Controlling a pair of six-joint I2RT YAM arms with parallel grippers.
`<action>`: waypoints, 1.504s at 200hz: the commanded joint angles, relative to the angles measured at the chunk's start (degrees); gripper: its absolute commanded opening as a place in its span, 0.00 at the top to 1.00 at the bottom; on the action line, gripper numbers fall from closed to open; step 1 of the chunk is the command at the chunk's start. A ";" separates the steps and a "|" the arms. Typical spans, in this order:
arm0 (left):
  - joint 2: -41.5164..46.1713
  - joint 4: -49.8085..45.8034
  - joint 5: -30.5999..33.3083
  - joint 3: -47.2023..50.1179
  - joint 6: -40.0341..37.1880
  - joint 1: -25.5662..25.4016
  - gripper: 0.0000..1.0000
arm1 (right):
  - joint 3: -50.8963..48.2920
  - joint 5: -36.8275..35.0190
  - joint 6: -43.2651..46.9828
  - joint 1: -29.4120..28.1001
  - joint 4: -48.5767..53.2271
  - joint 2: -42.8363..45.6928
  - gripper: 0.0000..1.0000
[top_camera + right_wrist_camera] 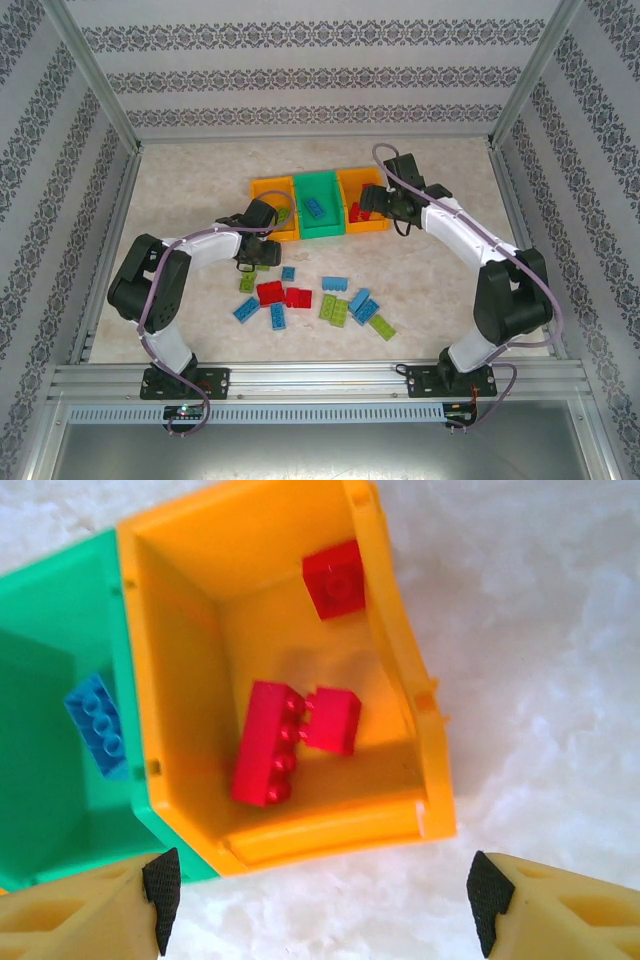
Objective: Sort the legos into containers by color
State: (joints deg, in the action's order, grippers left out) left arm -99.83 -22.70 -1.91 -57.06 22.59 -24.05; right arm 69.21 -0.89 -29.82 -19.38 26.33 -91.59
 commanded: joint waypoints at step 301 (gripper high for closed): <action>-14.19 -16.67 7.23 -37.81 -1.59 0.94 0.60 | -7.30 -2.93 -25.26 -29.51 7.74 -6.71 0.13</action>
State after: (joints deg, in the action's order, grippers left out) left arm -113.86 -36.51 2.92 -92.07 21.23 -23.81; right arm 59.64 -3.18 -52.36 -48.12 31.75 -96.14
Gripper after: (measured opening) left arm 0.378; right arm 0.862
